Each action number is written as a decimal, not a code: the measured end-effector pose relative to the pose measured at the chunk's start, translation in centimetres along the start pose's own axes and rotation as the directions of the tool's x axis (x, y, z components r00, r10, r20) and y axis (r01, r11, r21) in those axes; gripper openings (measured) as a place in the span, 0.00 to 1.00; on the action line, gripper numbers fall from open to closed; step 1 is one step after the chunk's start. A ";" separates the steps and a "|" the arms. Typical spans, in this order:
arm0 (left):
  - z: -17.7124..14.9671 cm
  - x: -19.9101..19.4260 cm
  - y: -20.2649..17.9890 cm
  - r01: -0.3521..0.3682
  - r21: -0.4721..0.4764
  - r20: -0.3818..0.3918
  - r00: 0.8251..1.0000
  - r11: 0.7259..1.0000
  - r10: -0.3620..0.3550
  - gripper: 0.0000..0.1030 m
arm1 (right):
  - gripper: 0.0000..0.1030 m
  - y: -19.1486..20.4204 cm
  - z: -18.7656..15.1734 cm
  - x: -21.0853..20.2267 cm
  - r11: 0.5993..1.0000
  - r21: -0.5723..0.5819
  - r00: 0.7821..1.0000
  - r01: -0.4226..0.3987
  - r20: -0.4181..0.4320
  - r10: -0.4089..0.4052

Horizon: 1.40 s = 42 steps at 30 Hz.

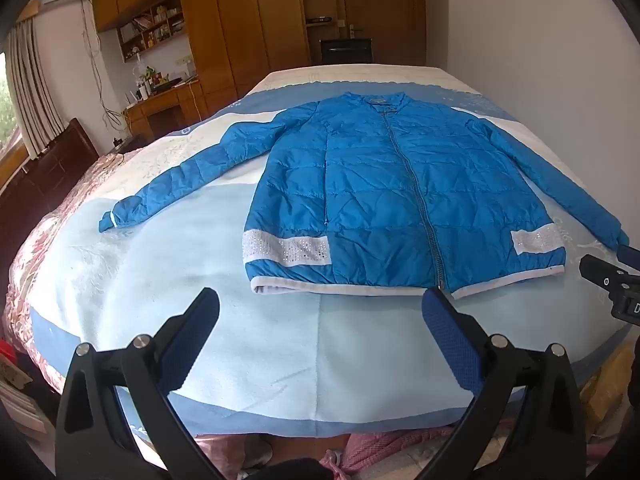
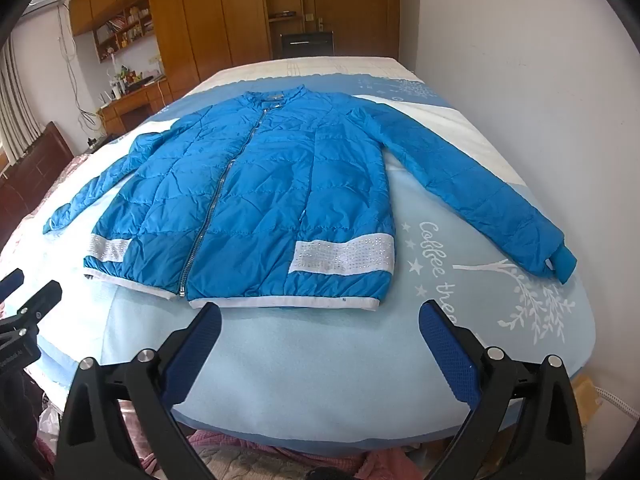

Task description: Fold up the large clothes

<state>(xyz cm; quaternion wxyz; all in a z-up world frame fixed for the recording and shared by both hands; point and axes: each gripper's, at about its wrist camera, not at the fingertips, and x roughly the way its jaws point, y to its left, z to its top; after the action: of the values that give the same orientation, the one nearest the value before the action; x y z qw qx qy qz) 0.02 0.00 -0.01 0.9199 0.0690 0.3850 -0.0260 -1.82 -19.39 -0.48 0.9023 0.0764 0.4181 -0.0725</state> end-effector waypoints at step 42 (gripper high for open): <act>0.3 -0.1 0.2 -0.007 0.008 0.004 1.000 1.000 0.007 0.97 | 0.96 0.4 0.1 0.4 1.000 -0.001 1.000 0.000 -0.003 0.000</act>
<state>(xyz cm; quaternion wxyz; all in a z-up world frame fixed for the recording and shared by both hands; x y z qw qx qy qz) 0.17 0.15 0.28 0.9204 0.0742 0.3831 -0.0248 -1.46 -19.05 -0.67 0.9017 0.0760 0.4195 -0.0722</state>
